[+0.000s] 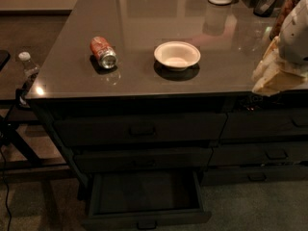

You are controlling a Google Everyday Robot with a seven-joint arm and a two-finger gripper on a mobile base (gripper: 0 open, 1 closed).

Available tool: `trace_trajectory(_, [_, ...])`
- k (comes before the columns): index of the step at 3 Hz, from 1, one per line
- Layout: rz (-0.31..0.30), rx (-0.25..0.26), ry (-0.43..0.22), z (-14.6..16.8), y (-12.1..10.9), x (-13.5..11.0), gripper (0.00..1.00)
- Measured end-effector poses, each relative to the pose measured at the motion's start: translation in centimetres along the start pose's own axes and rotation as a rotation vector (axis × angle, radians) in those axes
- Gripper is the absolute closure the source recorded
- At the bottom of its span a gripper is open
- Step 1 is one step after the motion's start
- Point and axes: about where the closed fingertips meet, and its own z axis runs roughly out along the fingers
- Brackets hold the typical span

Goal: Close bottom drawer

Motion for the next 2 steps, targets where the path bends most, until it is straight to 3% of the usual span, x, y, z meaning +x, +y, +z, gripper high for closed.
trace_trajectory(1, [0.000, 0.000, 0.000, 0.00, 0.00, 0.00, 0.89])
trace_trajectory(2, [0.000, 0.000, 0.000, -0.01, -0.01, 0.00, 1.00])
